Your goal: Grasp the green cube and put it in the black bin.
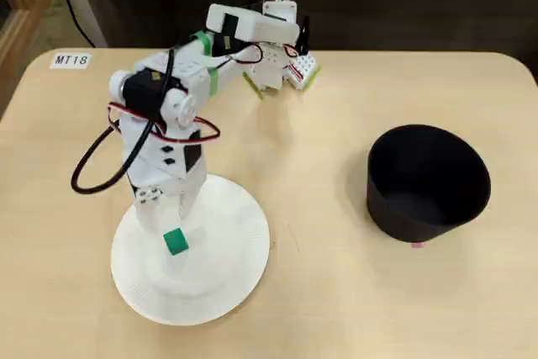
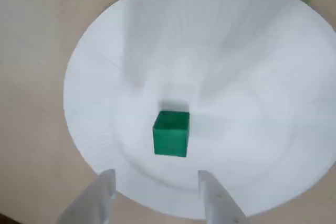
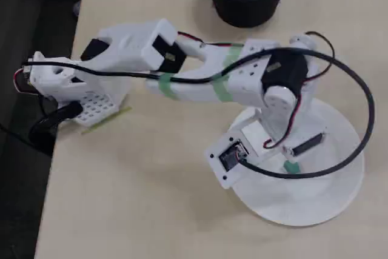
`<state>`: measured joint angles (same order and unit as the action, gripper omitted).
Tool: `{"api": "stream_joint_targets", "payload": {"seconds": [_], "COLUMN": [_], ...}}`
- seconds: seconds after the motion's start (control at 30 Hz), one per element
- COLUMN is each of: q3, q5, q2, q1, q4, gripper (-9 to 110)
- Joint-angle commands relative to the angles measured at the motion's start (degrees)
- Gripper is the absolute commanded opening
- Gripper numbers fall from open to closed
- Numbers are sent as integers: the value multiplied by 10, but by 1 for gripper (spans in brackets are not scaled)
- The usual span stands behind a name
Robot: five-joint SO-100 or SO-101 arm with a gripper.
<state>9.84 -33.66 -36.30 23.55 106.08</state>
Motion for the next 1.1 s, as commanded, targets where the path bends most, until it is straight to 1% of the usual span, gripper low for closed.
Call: {"api": "stream_joint_targets", "payload": {"seconds": [0.0, 0.2, 1.07], "q3": [-23, -46, -78], "q5": [0, 17, 23], "q2": [-3, 18, 76], "q1": [-2, 8, -23], "q4": [-1, -2, -3], "gripper": [26, 29, 28]}}
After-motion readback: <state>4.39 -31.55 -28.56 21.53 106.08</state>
